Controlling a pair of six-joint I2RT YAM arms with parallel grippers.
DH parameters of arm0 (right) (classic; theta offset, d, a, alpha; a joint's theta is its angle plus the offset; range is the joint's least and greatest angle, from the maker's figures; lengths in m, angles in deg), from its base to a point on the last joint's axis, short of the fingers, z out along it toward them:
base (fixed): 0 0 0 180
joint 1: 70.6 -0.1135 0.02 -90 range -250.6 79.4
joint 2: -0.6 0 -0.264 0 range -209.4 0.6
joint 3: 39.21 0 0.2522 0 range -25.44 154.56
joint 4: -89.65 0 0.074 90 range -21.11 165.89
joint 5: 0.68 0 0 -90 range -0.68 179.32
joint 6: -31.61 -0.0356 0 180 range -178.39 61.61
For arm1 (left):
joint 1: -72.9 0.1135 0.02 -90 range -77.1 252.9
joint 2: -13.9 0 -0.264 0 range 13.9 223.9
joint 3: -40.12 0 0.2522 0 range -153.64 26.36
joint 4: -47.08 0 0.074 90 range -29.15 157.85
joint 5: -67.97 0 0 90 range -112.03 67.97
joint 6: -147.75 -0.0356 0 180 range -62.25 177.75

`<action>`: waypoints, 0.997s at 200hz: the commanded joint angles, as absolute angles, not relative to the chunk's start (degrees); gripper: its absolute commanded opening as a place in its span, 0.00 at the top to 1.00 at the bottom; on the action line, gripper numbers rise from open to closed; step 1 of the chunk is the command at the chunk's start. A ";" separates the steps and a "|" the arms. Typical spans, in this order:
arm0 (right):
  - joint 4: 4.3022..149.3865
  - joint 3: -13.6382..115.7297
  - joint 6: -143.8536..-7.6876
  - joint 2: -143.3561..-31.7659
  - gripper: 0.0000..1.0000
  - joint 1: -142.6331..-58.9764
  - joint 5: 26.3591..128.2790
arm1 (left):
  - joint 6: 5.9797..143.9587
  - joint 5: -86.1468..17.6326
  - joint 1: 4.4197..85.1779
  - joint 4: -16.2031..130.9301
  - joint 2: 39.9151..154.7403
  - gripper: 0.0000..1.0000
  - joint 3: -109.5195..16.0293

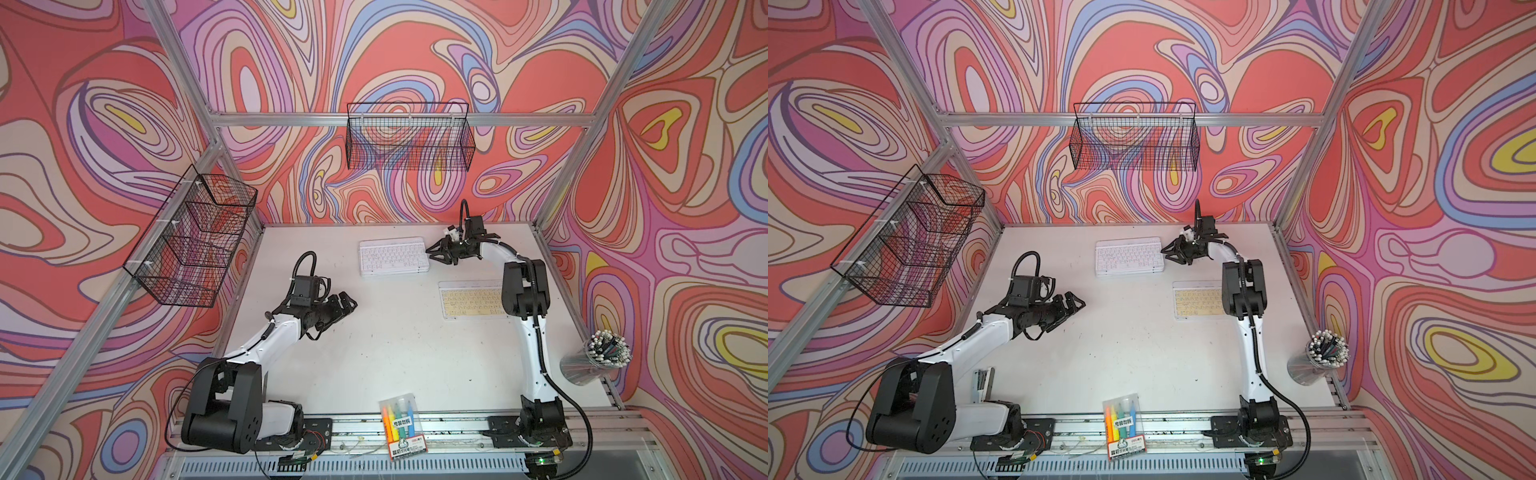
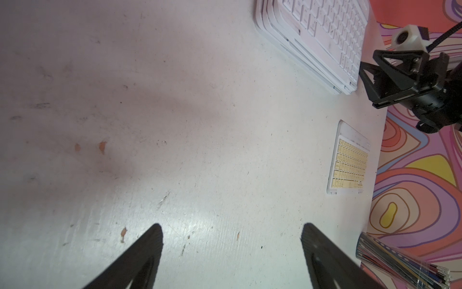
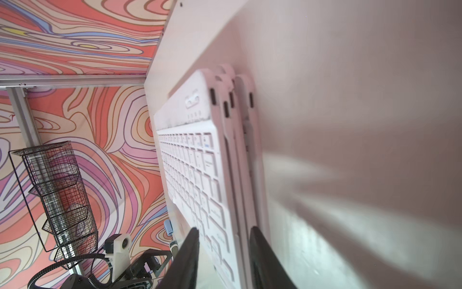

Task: Stack the numeric keypads
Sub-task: Place the numeric keypad at the numeric keypad.

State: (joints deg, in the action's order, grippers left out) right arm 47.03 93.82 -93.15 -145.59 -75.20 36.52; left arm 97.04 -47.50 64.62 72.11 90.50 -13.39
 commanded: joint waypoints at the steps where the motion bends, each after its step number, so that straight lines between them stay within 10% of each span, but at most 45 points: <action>1: 40.58 95.50 -88.36 -140.90 0.63 -72.71 41.21 | 97.06 -46.26 64.02 72.54 90.70 0.07 -13.32; 82: 38.17 73.91 -79.97 -117.52 0.02 -71.92 63.02 | 95.29 -34.13 56.23 83.06 89.88 0.00 -20.26; 199: 41.76 55.25 -77.52 -102.34 0.02 -71.91 74.05 | 97.30 -36.83 55.06 72.31 81.45 0.00 -14.61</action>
